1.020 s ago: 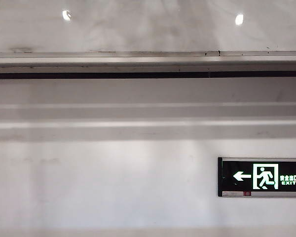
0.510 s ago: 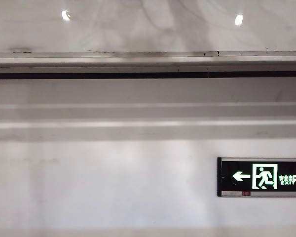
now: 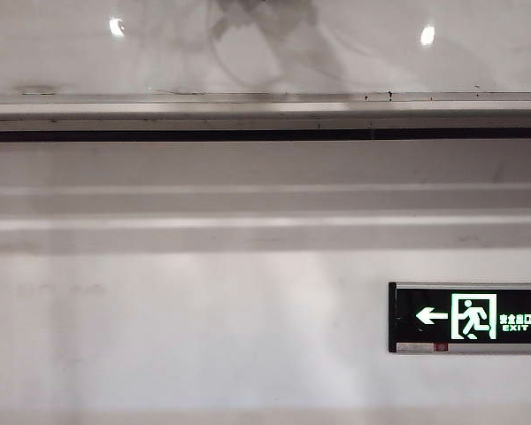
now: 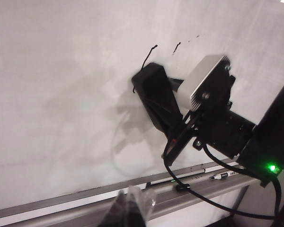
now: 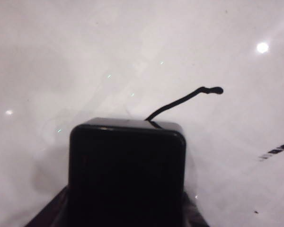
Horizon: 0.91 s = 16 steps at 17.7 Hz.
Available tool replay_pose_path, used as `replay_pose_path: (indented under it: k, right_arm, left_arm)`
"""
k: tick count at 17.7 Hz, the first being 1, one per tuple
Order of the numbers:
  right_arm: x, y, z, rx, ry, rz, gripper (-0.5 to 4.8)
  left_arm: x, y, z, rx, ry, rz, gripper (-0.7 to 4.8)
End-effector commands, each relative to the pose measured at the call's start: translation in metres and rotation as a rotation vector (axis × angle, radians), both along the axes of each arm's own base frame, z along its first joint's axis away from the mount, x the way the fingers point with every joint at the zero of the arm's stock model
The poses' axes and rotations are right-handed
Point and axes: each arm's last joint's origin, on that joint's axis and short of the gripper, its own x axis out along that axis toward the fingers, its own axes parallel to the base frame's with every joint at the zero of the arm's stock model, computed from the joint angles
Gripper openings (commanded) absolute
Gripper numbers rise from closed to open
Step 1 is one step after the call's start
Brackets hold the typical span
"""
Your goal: Wipe the whiteboard clean using the black magnetic whiteboard eraser attached to the whiteboard.
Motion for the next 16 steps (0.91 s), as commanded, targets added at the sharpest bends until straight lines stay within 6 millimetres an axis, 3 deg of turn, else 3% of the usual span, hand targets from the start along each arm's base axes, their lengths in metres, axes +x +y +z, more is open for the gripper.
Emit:
replay_pose_path:
  k: [1,10,13,16]
  right_arm:
    - [0.009,-0.006,-0.004,0.046,0.001,-0.203,0.71]
    - [-0.017,-0.036,0.047,0.187,-0.182,-0.409,0.47]
    - [-0.017,-0.042,0.049,0.176,-0.181,-0.428,0.48]
    - [-0.013,-0.034,0.039,0.065,-0.122,-0.262,0.47]
  left_arm:
    - [-0.002,0.0,0.002,-0.002,-0.016,-0.008,-0.05]
    - [-0.002,0.0,0.002,0.0,-0.016,-0.021,-0.05]
    - [-0.002,0.0,0.002,0.0,-0.016,-0.022,-0.05]
    - [-0.002,0.0,0.002,0.0,-0.016,-0.021,-0.05]
